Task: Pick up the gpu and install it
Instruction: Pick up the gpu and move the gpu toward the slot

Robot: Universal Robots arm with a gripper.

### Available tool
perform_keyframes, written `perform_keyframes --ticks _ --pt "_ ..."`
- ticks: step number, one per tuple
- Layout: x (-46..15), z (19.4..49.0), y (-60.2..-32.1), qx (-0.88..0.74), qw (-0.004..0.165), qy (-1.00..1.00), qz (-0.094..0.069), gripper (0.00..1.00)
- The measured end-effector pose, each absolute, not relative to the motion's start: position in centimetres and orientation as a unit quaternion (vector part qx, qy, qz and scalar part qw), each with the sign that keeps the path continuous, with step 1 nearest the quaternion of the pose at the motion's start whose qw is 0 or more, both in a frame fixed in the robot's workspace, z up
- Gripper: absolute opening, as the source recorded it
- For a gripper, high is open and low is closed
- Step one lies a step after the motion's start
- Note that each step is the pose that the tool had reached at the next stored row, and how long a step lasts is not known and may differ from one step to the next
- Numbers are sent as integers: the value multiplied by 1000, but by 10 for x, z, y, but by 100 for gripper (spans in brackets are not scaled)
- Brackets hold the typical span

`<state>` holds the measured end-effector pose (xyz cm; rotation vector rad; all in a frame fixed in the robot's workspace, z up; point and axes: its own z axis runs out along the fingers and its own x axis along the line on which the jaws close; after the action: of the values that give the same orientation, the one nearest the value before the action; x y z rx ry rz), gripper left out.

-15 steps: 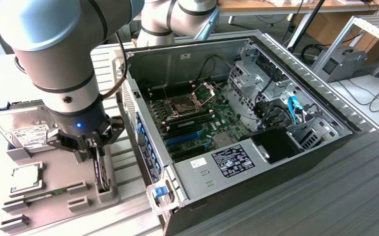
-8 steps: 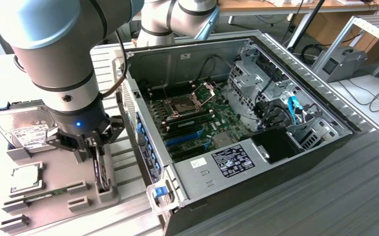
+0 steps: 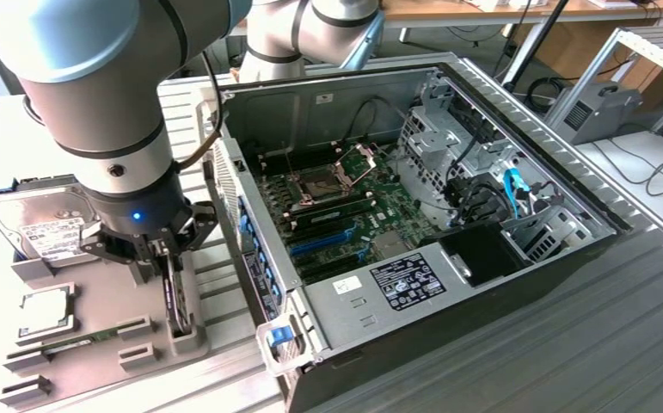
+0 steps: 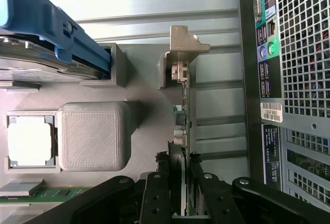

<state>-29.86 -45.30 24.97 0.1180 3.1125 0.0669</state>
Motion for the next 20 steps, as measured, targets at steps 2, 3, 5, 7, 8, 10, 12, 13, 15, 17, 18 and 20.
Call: perform_keyframes --ticks 2,3,5,7,8,10,12,13,15,17,18,20 --pt "-299 250 -453 38 13 999 21 26" --pt "-299 250 -453 38 13 999 21 26" --pt "-299 251 -453 38 13 999 22 26" --pt "-299 252 -453 38 13 999 22 26" --pt "-299 252 -453 38 13 999 22 26" --pt "-299 253 -453 38 13 999 22 26" --pt "-299 254 -453 38 13 999 22 26" --pt "-299 254 -453 38 13 999 22 26" --pt "-299 254 -453 38 13 999 22 26" --pt "-299 255 -453 38 13 999 21 26" --pt "-299 255 -453 38 13 999 21 26" --pt "-299 256 -453 38 13 999 22 26"
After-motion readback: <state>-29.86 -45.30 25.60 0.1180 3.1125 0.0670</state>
